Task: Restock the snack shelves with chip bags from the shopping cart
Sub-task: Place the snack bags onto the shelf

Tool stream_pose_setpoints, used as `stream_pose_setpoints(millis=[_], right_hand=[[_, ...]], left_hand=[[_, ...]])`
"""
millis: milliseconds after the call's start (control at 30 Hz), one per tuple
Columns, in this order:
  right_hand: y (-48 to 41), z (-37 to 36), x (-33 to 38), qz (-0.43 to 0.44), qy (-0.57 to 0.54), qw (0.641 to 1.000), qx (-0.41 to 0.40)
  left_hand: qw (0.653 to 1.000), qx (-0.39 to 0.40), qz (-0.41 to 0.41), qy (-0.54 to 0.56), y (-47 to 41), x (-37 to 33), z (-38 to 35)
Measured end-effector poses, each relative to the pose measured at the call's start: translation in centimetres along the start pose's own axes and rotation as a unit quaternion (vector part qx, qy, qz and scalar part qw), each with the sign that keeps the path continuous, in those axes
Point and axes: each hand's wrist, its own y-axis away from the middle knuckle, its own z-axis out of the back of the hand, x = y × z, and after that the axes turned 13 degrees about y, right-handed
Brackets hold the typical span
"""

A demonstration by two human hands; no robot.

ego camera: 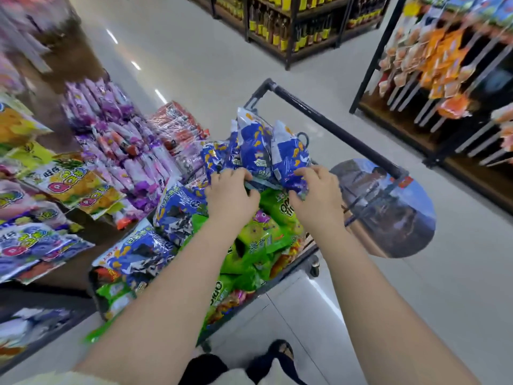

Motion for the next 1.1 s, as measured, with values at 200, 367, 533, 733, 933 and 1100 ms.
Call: stream_pose_setpoints(millis=[200,367,533,733,933,1100], right_hand=[[-3.1,0.1,-2.5,-0.047,-0.062,0.994,0.083],[-7.2,-1.3,-3.4,-0.098,-0.136,0.978,0.128],[-10.1,-3.3,-5.2,-0.186,-0.258,0.921,0.225],[-12.6,-7.7,-9.6,-0.194,-0.31,0.875,0.317],[-13.9,-6.3,-8.6,-0.147,-0.328,0.829,0.427],[-14.3,-6.3,-8.8,-0.092,-0.362,0.813,0.448]], left_hand=[[0.994,-0.043,0.054,0.083,-2.1,-0.1,0.0],[0.978,-0.028,0.082,0.189,-6.6,-1.0,0.3],[0.952,0.044,0.13,0.275,-10.2,-2.2,0.0],[0.941,0.087,0.151,0.289,-11.5,-2.3,-0.3],[0.905,0.005,0.194,0.379,-11.0,-1.9,-1.9],[0.854,-0.092,0.238,0.453,-8.9,-1.8,-2.5]])
